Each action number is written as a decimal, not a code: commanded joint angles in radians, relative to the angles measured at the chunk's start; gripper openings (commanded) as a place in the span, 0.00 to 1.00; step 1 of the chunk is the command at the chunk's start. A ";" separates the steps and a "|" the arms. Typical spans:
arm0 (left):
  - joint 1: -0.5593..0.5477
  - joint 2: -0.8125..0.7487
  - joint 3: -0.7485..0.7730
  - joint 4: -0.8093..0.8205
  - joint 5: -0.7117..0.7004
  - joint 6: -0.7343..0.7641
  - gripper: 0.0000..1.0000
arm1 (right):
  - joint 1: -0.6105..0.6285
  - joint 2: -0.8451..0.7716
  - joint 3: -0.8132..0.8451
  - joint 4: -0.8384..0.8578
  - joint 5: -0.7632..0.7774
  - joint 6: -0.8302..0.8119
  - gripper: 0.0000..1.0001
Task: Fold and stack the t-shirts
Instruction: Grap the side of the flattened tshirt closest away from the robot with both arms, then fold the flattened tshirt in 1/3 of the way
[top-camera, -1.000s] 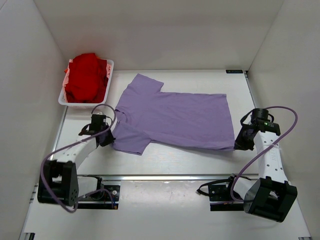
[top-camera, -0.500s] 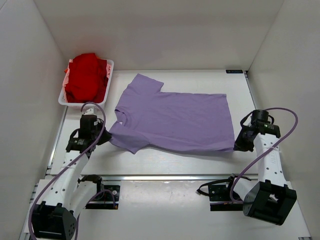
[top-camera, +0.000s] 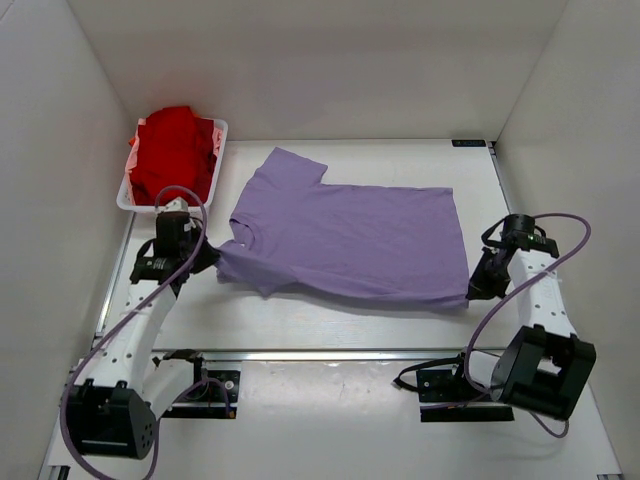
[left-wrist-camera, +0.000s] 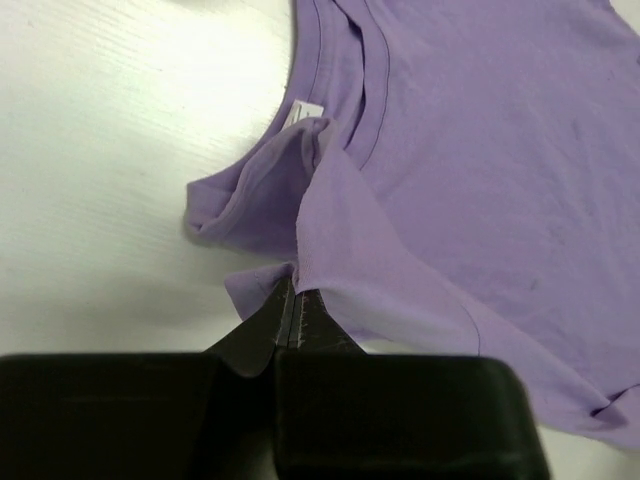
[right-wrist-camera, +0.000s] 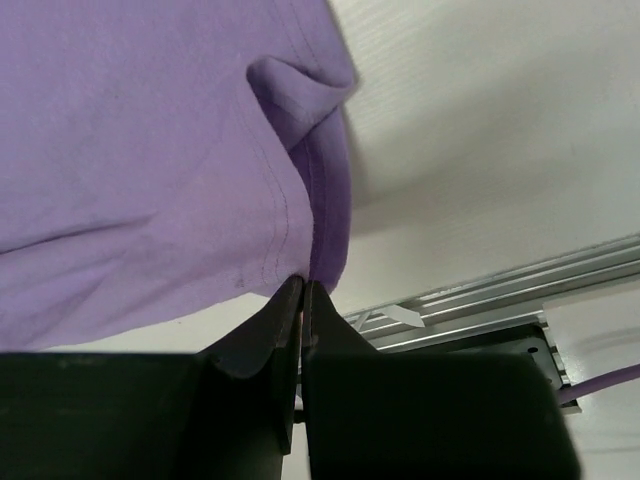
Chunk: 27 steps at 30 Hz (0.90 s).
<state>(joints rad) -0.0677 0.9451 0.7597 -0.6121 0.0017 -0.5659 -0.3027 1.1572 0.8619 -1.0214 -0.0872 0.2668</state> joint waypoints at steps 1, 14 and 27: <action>0.006 0.064 0.049 0.058 0.004 -0.008 0.00 | -0.010 0.070 0.075 0.060 -0.003 0.002 0.00; -0.006 0.434 0.236 0.155 0.006 -0.002 0.00 | -0.015 0.421 0.325 0.136 0.007 0.017 0.01; -0.009 0.686 0.400 0.206 0.000 -0.038 0.46 | 0.034 0.694 0.551 0.153 0.066 0.006 0.29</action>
<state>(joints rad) -0.0814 1.6440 1.1168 -0.4320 0.0109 -0.5896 -0.2844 1.8442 1.3548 -0.8810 -0.0689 0.2813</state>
